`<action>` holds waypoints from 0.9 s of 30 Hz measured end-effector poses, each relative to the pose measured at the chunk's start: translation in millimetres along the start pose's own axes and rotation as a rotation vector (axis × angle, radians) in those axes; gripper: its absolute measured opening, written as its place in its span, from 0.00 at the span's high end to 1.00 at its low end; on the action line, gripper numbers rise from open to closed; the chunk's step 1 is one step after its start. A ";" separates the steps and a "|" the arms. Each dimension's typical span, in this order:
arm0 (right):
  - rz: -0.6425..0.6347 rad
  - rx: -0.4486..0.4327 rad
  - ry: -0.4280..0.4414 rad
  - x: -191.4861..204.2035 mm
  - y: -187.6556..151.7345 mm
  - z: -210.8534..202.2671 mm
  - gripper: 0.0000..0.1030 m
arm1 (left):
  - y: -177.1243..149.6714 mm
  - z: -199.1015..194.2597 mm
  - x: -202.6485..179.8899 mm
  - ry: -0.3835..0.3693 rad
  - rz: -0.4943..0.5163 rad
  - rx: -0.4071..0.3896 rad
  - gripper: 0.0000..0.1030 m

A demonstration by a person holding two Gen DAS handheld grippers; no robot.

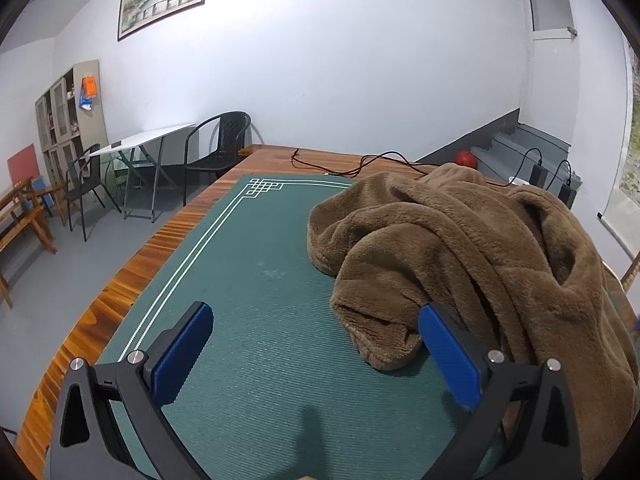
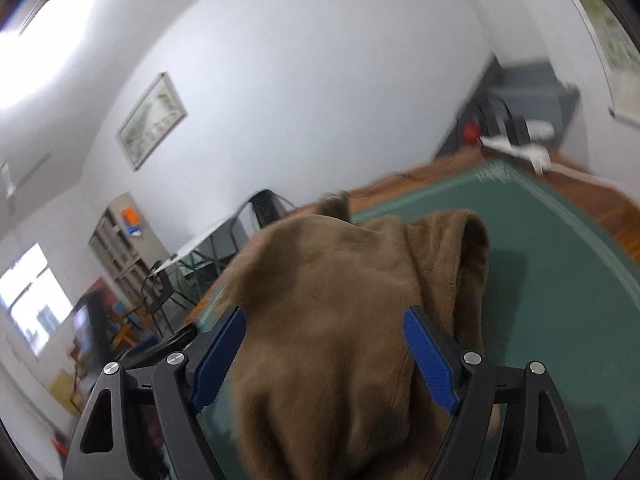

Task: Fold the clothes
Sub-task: 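Lift the gathered blanket with the right gripper and pull it toward the left gripper, then close the left gripper on the blanket while the right gripper keeps holding it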

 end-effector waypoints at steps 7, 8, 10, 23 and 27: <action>-0.124 0.144 0.229 49.3 -26.5 44.3 0.19 | -3.7 5.5 -2.9 0.003 0.010 0.013 0.00; -0.158 0.146 0.264 59.1 -29.3 41.7 0.19 | -4.9 6.5 -4.2 0.005 0.017 0.016 0.00; -0.218 0.148 0.309 75.0 -33.5 35.7 0.19 | -7.0 8.4 -6.1 0.010 0.029 0.021 0.00; -0.140 0.179 0.428 67.3 -65.6 21.2 0.19 | -10.7 23.4 1.2 -0.002 -0.010 0.095 0.00; -0.180 0.205 0.445 87.1 -62.5 18.6 0.17 | -5.4 18.5 3.6 -0.086 -0.023 0.134 0.00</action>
Point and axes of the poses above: each gripper's, at about its wrist camera, not at the fingertips, and z roughly the way its jaws point, x to its left, y to its top, the point moved 1 cm from there along z, roughly the way its jaws point, and after that the axes turned 13 degrees about -z, right-handed, at the moved point
